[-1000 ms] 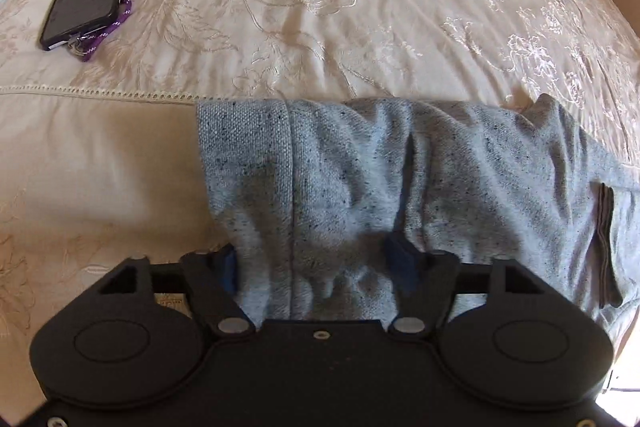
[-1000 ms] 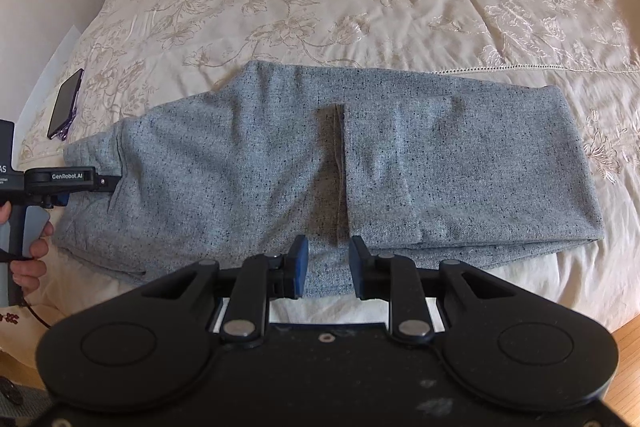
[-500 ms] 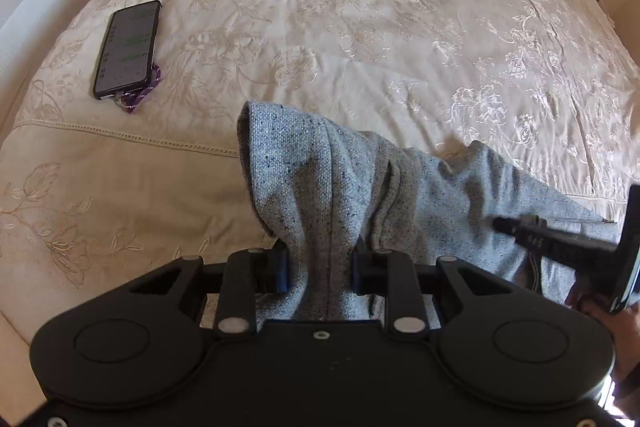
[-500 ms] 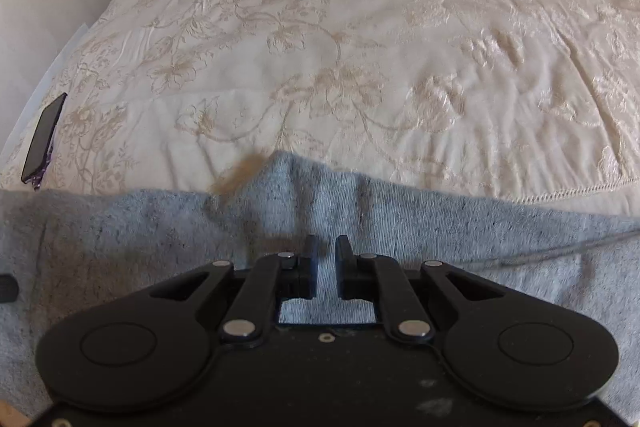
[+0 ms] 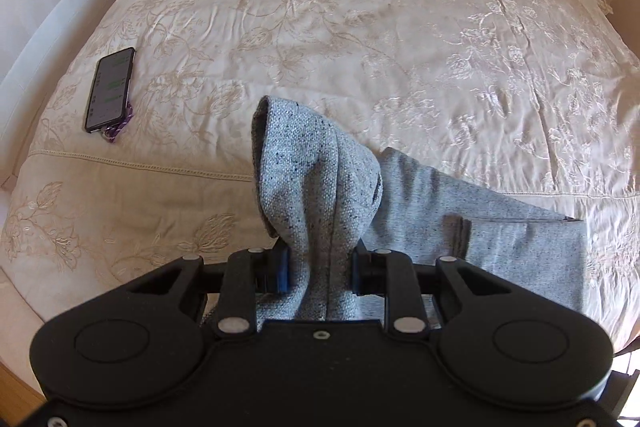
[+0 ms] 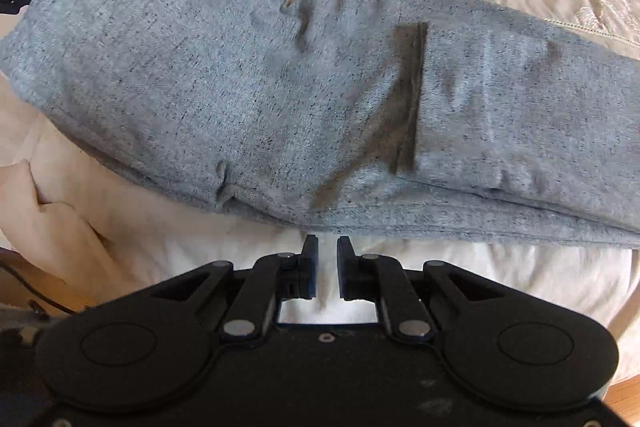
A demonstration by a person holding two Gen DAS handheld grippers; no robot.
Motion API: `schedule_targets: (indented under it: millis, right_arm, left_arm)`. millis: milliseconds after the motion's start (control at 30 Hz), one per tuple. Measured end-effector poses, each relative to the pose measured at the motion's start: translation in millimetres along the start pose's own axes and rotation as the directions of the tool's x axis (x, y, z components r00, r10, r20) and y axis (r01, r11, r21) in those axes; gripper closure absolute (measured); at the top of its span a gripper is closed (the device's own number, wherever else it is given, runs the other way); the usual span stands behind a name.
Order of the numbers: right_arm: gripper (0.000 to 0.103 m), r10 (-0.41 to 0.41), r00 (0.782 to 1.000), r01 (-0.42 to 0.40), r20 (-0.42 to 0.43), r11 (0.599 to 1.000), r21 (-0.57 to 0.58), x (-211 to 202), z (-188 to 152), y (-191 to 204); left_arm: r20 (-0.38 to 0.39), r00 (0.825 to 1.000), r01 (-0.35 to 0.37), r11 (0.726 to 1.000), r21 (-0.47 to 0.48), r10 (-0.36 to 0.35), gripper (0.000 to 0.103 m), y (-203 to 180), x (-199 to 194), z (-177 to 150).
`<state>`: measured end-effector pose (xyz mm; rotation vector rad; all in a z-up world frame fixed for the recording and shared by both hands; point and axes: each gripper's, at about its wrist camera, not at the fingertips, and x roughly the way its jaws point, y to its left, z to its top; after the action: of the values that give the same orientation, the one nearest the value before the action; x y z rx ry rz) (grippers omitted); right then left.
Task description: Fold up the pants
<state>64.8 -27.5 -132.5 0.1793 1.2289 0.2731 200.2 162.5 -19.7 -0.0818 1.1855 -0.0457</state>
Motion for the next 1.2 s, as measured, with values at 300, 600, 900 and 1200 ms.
schedule_targets:
  millis: [300, 600, 900, 1200]
  right_arm:
    - [0.090, -0.017, 0.990, 0.011, 0.139, 0.999, 0.043, -71.9, -1.6, -109.8]
    - [0.086, -0.130, 0.985, 0.117, 0.115, 0.987, 0.113, -108.1, -13.3, -218.3]
    - [0.075, -0.043, 0.983, 0.024, 0.179, 0.994, 0.111, -109.4, 21.6, -244.3]
    - [0.065, 0.082, 0.994, -0.093, 0.067, 0.982, 0.167, -29.7, 67.5, -236.5]
  left_arm:
    - [-0.008, 1.000, -0.026, 0.998, 0.053, 0.027, 0.069, -164.7, 12.3, -21.8]
    - [-0.099, 0.995, -0.012, 0.989, 0.151, 0.027, 0.066, -302.1, 96.0, -49.9]
    - [0.010, 0.988, -0.155, 0.973, 0.169, 0.156, 0.061, -235.7, 73.4, -52.6]
    - [-0.088, 0.954, -0.275, 0.954, 0.117, 0.286, 0.062, -151.9, 81.5, -75.1]
